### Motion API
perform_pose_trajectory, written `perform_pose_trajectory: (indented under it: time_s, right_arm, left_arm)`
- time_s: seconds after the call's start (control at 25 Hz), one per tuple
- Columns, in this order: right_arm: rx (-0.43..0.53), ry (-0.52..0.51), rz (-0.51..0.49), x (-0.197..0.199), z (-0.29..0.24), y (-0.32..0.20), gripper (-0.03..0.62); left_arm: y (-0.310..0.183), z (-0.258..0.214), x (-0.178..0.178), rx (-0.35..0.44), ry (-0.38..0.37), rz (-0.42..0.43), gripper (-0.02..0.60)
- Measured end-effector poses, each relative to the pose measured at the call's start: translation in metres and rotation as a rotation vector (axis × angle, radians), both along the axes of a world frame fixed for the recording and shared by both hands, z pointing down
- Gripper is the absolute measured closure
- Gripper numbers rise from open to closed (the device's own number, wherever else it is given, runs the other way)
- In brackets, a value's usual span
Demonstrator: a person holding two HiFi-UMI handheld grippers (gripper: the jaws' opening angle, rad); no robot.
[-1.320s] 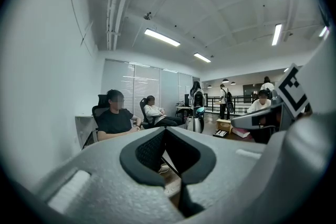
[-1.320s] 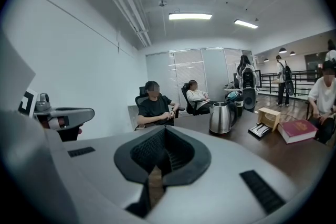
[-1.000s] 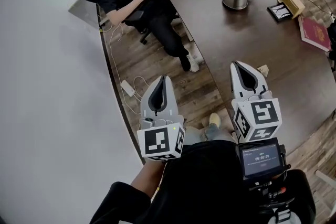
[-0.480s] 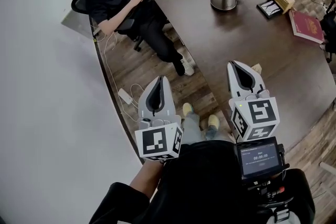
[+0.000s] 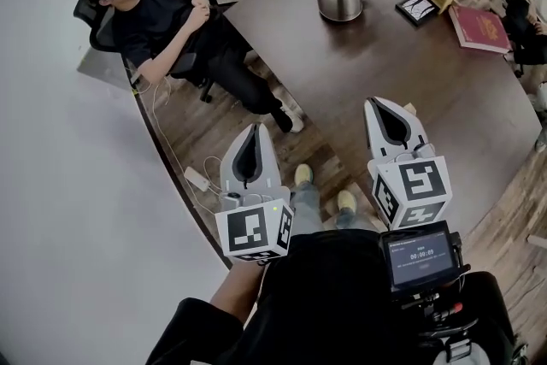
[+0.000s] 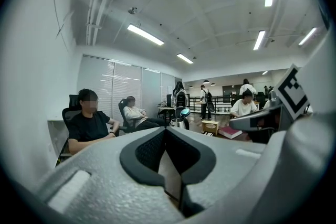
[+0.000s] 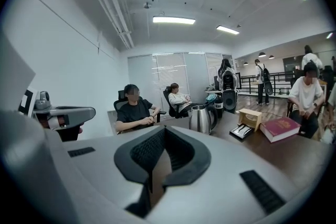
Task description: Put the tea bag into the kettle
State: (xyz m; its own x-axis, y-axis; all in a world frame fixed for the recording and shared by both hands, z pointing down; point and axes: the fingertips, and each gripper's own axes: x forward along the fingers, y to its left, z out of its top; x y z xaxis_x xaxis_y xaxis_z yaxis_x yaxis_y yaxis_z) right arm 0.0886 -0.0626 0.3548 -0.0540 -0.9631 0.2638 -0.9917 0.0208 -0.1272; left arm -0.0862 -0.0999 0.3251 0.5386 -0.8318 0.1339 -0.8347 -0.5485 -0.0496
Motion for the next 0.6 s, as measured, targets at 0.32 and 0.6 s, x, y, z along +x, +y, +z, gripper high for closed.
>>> perform_pose_trajectory:
  time_s: [0.32, 0.6]
  right_arm:
    - [-0.013, 0.022, 0.095, 0.006, -0.006, -0.025, 0.588]
    - [-0.022, 0.037, 0.159, 0.009, -0.009, -0.048, 0.588]
  left_arm:
    - [-0.042, -0.003, 0.013, -0.007, 0.014, 0.106, 0.577]
    - [-0.076, -0.003, 0.022, -0.015, 0.027, 0.175, 0.577]
